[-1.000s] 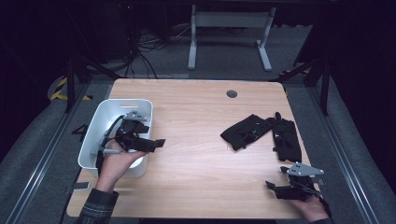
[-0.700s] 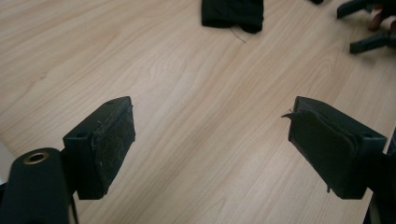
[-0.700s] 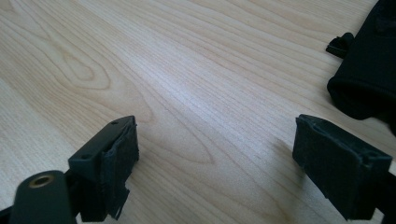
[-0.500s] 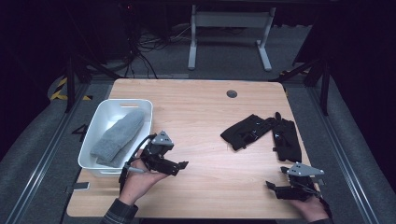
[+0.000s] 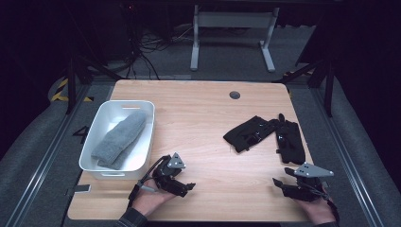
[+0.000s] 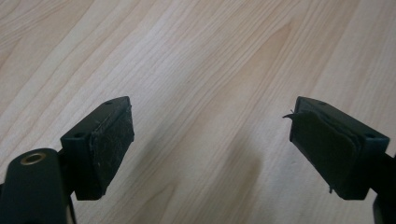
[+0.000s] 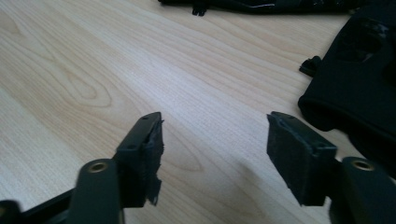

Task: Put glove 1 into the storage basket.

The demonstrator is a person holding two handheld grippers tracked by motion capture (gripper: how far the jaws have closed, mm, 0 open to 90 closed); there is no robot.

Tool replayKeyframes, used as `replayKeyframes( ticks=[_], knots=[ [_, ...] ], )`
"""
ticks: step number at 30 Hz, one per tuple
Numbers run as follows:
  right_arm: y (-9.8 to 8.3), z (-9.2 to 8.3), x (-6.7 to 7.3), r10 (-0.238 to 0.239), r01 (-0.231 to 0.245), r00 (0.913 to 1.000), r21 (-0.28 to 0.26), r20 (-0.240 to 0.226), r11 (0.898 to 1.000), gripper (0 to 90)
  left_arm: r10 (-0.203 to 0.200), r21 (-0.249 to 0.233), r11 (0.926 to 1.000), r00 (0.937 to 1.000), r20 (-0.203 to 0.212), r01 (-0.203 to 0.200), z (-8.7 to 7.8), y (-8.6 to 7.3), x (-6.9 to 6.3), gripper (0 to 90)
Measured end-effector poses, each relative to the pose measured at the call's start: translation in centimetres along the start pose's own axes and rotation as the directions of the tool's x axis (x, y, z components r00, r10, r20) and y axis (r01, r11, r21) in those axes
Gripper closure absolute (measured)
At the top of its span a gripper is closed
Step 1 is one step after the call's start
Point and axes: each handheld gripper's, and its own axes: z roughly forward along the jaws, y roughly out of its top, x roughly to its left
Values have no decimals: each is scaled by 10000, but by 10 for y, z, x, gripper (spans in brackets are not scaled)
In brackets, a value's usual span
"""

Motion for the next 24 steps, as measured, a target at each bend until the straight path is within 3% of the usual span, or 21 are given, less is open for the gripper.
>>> replayKeyframes(
  ticks=[5,9,10,16,21,24],
  knots=[
    [9,-4,-6,187,-187,9998,-16,-66,9998,643,99,-247,9996,9999,-38,-100,3,-5,3,144],
    [18,-2,-18,507,-507,9986,68,122,9987,860,493,-37,9988,9976,-482,-495,11,-11,-1,131],
    [19,-1,-21,533,-534,9984,58,181,9986,884,550,-81,9984,9976,-422,-554,11,-11,-1,127],
    [26,2,-40,873,-871,9953,-69,427,9962,898,680,-650,9954,9972,-309,-699,13,-17,2,105],
    [27,8,-56,1106,-1105,9917,-39,655,9939,898,617,-632,9960,9975,-351,-638,12,-18,2,106],
    [28,12,-62,988,-1000,9917,116,824,9949,897,622,-604,9961,9973,-378,-645,12,-18,2,106]
  ],
)
